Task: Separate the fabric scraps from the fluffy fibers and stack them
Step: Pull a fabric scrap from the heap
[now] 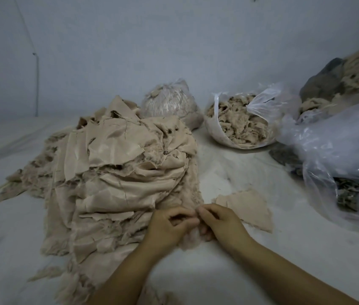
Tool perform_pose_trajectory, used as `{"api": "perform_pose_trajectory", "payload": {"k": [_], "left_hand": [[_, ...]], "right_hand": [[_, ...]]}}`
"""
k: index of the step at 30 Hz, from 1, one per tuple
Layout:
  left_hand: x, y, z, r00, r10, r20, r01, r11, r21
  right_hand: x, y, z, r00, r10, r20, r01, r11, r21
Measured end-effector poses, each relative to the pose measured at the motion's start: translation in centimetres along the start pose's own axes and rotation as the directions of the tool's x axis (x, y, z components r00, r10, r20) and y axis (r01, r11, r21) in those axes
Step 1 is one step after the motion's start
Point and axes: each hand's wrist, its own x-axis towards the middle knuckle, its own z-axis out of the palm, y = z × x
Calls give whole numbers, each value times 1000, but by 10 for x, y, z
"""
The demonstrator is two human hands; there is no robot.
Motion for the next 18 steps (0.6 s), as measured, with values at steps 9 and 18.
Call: {"api": "perform_pose_trajectory", "payload": {"k": [9,18], "left_hand": [[4,-10,-7,976,-217,-13,216,976,-38],[3,-3,-15,986,-163,31,155,972,174]], "right_hand": [[22,-4,19,996,29,-83,-22,997,76],[13,5,-10,939,231,-256,-129,924,360]]}}
